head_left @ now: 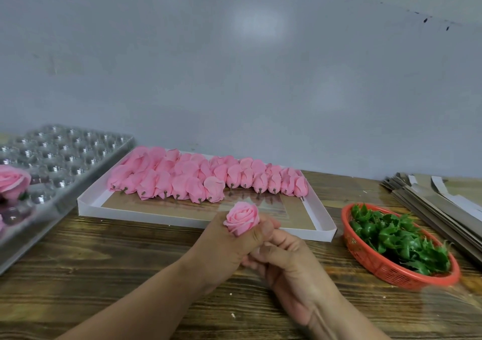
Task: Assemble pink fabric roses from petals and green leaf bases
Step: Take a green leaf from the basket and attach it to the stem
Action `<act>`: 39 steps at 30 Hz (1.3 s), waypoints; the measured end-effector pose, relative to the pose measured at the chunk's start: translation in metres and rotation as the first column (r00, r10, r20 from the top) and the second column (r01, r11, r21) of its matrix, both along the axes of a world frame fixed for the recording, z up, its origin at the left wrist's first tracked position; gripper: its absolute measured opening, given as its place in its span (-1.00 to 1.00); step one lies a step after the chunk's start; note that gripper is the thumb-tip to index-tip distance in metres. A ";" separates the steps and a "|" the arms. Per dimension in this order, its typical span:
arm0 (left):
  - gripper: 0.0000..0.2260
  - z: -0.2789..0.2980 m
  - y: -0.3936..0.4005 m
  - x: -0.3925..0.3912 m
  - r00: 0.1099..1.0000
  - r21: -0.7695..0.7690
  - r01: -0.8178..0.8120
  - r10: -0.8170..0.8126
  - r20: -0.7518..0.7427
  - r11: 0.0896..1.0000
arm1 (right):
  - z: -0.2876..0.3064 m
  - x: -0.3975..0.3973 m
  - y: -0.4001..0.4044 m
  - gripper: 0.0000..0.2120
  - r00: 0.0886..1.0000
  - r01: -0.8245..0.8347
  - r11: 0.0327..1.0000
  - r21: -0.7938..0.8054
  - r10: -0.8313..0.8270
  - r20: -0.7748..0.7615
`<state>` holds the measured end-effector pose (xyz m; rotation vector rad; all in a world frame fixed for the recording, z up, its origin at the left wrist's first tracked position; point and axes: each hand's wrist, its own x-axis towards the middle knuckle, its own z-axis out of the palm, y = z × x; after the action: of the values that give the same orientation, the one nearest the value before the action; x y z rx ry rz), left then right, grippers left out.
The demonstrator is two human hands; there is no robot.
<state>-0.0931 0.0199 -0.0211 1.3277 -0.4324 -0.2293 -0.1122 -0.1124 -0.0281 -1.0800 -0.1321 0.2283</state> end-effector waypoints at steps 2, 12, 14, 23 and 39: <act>-0.72 -0.001 -0.001 -0.001 1.000 0.023 -0.003 0.003 0.026 1.000 | -0.002 0.000 0.001 -0.70 1.000 0.000 1.000 -0.005 0.000 0.011; -0.82 -0.009 0.000 0.003 0.983 0.074 -0.123 0.112 0.142 0.990 | 0.004 0.005 -0.008 -0.79 0.906 0.423 0.775 -0.469 -0.345 0.246; -0.87 -0.011 0.000 0.004 0.978 0.134 -0.154 0.132 0.161 0.979 | 0.013 0.007 -0.015 -0.80 0.827 0.556 0.697 -0.453 -0.410 0.385; -0.85 -0.008 -0.004 0.000 0.964 0.276 0.031 -0.102 0.246 0.961 | 0.028 0.004 -0.026 -0.89 0.923 0.255 0.888 -0.382 -0.107 0.369; -0.77 -0.007 -0.013 -0.010 0.951 0.369 0.072 -0.176 0.255 0.926 | 0.028 -0.001 -0.017 -0.81 0.983 0.075 0.893 -0.444 0.009 0.185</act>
<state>-0.1027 0.0071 -0.0279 1.7021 -0.7477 -0.2314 -0.1128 -0.1293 -0.0005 -1.5662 -0.2332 0.1297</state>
